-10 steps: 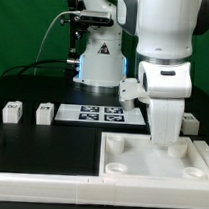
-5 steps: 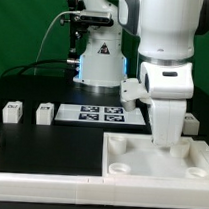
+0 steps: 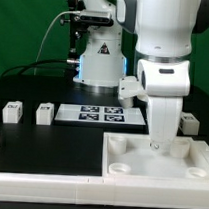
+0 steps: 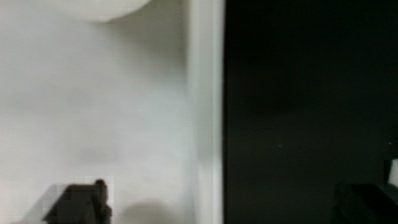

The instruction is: Assemble one leg

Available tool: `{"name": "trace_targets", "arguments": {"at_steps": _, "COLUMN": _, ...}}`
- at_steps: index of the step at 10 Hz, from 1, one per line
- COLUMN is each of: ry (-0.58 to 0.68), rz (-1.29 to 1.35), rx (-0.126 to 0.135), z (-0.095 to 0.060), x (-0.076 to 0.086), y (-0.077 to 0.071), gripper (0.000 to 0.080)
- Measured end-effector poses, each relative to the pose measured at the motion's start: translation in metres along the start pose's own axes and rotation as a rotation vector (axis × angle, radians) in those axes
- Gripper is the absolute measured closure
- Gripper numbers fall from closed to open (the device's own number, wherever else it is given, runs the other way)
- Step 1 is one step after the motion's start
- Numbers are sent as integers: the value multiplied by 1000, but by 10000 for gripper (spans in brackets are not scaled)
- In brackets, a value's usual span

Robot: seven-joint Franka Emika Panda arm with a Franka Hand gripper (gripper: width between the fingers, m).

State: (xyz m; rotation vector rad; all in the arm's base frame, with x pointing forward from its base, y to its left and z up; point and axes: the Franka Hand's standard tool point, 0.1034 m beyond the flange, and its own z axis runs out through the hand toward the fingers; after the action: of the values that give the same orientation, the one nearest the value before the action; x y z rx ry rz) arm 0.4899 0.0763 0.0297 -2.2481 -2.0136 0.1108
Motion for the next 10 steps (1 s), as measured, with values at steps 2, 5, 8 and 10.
{"name": "trace_targets", "arguments": {"at_steps": 2, "ry": -9, "rz": 82, "rx": -26, "z": -18, "x": -7, "y": -14, "gripper": 156}}
{"name": "trace_targets", "arguments": {"at_steps": 5, "ry": -13, "rz": 193, "rx": -58, "z": -39, "x": -10, "y": -22, "gripper": 150}}
{"name": "trace_targets", "arguments": {"at_steps": 8, "ry": -11, "rz": 231, "rx": -65, "z": -42, "x": -10, "y": -22, "gripper": 150}}
{"name": "trace_targets", "arguments": {"at_steps": 10, "ry": 0, "rz": 415, "rx": -63, "z": -42, "x": -9, "y": -22, "gripper": 150}}
